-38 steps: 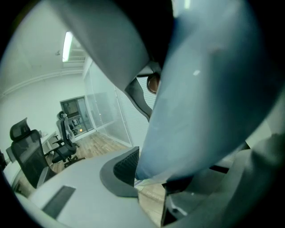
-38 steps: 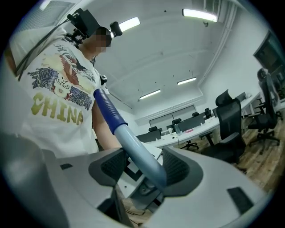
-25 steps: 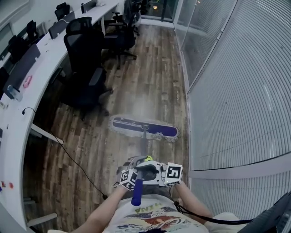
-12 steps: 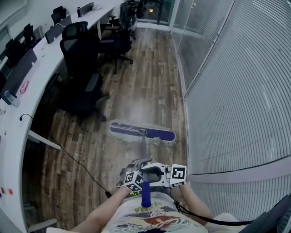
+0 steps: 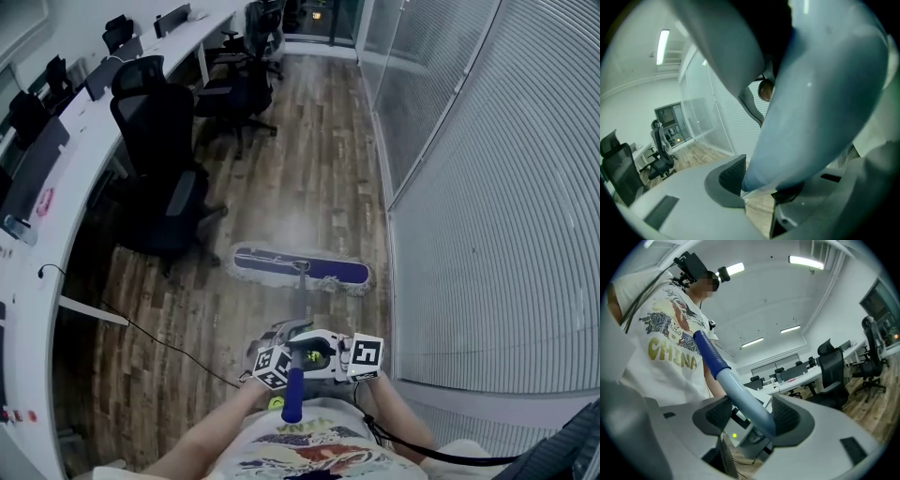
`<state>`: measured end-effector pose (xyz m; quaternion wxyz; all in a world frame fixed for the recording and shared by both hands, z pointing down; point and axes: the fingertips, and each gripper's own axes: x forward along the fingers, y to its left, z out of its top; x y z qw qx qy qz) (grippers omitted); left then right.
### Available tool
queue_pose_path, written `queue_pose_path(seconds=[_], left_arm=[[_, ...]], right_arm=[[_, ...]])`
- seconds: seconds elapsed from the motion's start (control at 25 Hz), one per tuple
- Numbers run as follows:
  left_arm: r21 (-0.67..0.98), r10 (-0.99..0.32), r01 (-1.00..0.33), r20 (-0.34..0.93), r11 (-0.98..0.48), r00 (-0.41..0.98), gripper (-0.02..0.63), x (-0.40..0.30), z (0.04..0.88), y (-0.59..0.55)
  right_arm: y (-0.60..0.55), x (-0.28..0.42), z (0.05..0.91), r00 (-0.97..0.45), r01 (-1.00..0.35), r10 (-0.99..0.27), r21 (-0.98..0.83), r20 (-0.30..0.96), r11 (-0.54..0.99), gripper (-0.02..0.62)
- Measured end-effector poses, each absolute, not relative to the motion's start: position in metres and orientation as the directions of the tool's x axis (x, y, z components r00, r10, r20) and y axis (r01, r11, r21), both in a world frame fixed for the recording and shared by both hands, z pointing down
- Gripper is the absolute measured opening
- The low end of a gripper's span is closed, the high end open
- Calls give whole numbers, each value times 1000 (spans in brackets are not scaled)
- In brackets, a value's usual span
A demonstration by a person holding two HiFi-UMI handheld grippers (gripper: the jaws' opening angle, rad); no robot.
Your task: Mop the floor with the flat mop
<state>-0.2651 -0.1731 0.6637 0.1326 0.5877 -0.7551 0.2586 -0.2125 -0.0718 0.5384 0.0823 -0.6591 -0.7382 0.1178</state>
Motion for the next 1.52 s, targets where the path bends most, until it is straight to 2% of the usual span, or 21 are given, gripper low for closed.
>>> queue_pose_path(seconds=[0.32,0.56,0.88,1.32,1.52], left_arm=[[-225,-809,-949,500,223,-308,66,-393,649,-256],[-258,-791,-952,542,166,-285,67,-456,660,-294],[-260,-804,-951,522,166,-283,66,-558,662,-314],[-223,-833,-965,501,140,-237,66,-783,647,-338],[-231,-832,-966,509,113,-219,68,-861,655,-349]], right_arm=[[-160,-338,521,-120,956,988,-280,-98,88,250],[-198,-403,531,-118,960,989,-265,-85,92,250],[-215,-504,537,-117,963,991,-253,-72,95,250],[-236,-738,518,-194,945,977,-285,-88,162,250],[-244,-817,527,-194,942,980,-289,-54,170,250]])
